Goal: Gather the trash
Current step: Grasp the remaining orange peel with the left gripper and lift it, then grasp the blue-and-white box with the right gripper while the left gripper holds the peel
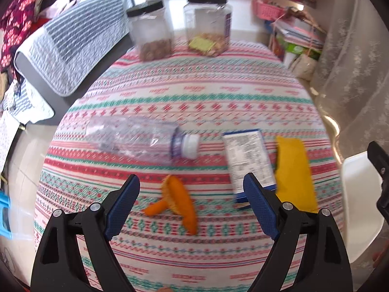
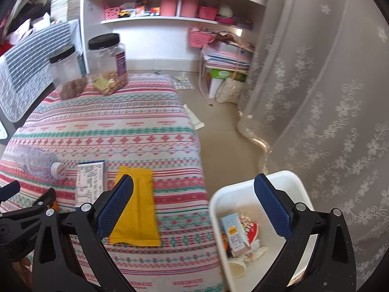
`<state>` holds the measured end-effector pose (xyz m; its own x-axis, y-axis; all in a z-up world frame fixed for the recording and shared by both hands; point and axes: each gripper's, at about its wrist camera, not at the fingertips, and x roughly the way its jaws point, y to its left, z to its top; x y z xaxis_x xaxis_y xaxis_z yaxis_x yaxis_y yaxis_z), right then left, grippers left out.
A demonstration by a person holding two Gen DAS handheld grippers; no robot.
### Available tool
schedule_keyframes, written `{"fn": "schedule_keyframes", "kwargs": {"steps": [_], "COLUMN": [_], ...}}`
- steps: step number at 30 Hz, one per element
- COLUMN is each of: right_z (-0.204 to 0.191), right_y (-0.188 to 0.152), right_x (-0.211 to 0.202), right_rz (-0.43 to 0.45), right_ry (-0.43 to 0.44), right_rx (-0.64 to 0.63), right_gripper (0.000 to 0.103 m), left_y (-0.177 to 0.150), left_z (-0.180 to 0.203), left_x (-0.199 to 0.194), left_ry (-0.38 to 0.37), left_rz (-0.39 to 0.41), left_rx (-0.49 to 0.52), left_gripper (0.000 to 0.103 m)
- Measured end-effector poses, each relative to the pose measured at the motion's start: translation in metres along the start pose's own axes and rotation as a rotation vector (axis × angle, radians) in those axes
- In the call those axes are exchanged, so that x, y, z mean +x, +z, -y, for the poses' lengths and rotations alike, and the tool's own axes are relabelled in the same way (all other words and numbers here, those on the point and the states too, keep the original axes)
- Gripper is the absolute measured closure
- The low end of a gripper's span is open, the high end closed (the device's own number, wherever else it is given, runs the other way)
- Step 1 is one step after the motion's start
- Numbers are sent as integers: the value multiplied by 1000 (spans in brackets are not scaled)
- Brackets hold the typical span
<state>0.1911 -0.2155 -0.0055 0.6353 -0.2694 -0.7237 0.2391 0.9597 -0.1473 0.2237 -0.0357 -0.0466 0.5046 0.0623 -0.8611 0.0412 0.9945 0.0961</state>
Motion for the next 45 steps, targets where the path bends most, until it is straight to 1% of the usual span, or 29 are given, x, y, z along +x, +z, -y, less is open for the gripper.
{"fn": "schedule_keyframes", "kwargs": {"steps": [3, 10, 13, 15, 17, 18, 19, 20, 21, 22, 23, 25, 28, 31, 35, 38, 42, 43, 45], "right_z": [-13, -36, -44, -51, -60, -64, -70, -74, -79, -85, -89, -96, -105, -113, -124, -134, -143, -144, -146], "right_y": [0, -3, -3, -4, -5, -6, -7, -7, -7, -8, -9, -10, -11, -10, -10, -11, -15, -16, -17], "right_x": [7, 27, 34, 38, 42, 44, 46, 48, 50, 52, 54, 56, 60, 66, 73, 78, 87, 88, 90], "right_rz": [-27, -102, -127, -145, -161, -166, -175, -182, -190, -201, -206, -215, -227, -240, -258, -253, -276, -276, -282], "right_ry": [27, 71, 94, 116, 134, 139, 147, 153, 160, 172, 179, 190, 208, 228, 259, 249, 251, 249, 252], "right_rx": [-9, -45, -51, -60, -83, -94, -109, -120, -131, -145, -152, -165, -173, -169, -164, -186, -191, -192, -195], "right_gripper": [7, 7, 7, 7, 7, 7, 7, 7, 7, 7, 7, 7, 7, 7, 7, 7, 8, 11, 27], "left_y": [-4, -16, -20, -20, -22, -23, -23, -23, -25, -26, -27, -27, -26, -23, -20, -18, -19, -19, -17], "left_z": [-9, -24, -27, -29, -29, -29, -27, -25, -22, -19, -18, -20, -31, -46, -62, -69, -74, -75, -77], "left_x": [15, 53, 60, 62, 64, 64, 63, 62, 60, 58, 56, 55, 49, 40, 36, 35, 31, 29, 28], "left_ry": [10, 5, -11, -19, -34, -55, -66, -73, -82, -91, -100, -115, -129, -115, -100, -103, -105, -106, -106], "left_rz": [-46, -169, -198, -203, -215, -219, -216, -214, -209, -207, -206, -205, -199, -175, -166, -171, -163, -159, -153], "left_rx": [-1, 2, -1, 1, 6, 6, 8, 19, 37, 48, 51, 43, 10, -23, -49, -67, -74, -76, -81], "left_gripper": [19, 19, 19, 21, 34, 37, 43, 53, 59, 71, 77, 81, 82, 82, 82, 82, 82, 82, 82]}}
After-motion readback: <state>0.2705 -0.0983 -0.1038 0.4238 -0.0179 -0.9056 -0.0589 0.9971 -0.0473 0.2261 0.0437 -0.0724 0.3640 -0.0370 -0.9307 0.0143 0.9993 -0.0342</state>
